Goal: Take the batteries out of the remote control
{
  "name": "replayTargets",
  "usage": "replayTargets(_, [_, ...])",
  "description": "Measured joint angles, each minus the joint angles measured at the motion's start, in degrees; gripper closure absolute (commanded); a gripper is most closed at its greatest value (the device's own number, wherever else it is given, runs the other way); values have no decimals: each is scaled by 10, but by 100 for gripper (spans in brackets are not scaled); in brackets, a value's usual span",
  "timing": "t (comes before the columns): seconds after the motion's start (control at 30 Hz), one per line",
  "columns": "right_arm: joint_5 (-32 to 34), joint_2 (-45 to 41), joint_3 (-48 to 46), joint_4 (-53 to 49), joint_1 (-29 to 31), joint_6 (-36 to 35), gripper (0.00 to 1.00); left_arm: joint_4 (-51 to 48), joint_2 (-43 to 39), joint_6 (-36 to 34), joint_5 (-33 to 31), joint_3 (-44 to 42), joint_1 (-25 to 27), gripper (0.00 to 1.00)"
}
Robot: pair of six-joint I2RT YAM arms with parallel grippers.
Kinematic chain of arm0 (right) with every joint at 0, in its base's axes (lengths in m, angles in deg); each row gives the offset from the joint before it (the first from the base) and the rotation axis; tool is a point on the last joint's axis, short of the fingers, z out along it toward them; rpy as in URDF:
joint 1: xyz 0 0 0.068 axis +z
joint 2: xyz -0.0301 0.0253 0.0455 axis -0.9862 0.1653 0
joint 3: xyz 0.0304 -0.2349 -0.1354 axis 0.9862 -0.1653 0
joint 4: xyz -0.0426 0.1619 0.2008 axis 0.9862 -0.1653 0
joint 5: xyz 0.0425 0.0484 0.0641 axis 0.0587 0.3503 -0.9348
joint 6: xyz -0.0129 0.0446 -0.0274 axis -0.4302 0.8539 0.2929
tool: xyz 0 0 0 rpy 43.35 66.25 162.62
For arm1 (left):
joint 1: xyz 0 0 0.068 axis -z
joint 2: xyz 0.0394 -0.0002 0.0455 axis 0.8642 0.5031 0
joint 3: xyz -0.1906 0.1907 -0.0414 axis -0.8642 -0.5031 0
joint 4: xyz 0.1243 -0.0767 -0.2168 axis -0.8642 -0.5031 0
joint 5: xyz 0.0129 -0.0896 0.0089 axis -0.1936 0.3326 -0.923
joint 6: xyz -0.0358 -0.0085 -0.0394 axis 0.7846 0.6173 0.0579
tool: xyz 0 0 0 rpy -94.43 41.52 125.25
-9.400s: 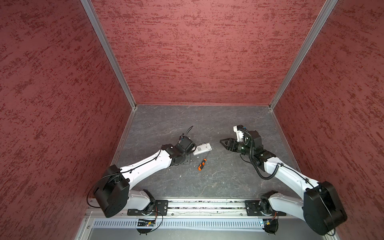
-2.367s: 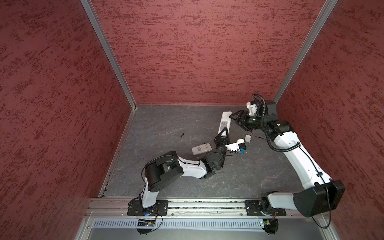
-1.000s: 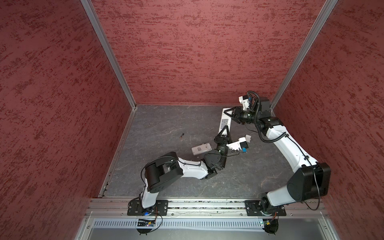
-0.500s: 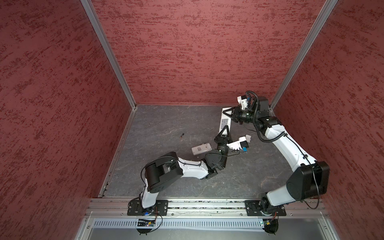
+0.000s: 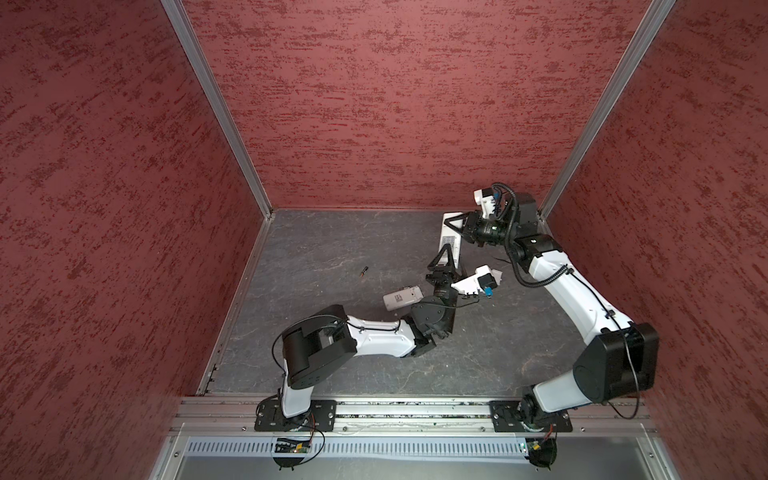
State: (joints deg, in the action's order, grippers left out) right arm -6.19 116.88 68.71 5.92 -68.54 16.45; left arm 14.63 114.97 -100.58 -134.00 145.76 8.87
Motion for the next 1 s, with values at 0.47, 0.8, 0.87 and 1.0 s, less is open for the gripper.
replayTargets(0.47, [28,-2,-45,186,-56,62,100,-477,-258,643,93,-6,-18,39])
replayTargets(0.8, [13,-63,-222,413,-60,133,100,-504,-411,1069,377,-133,-172,38])
replayTargets(0.87, [18,-78,-245,459,-57,149,100,-483,-401,1116,417,-147,-182,37])
replayTargets(1.0, [60,-101,-279,547,-44,182,100,-415,-375,1193,474,-170,-202,37])
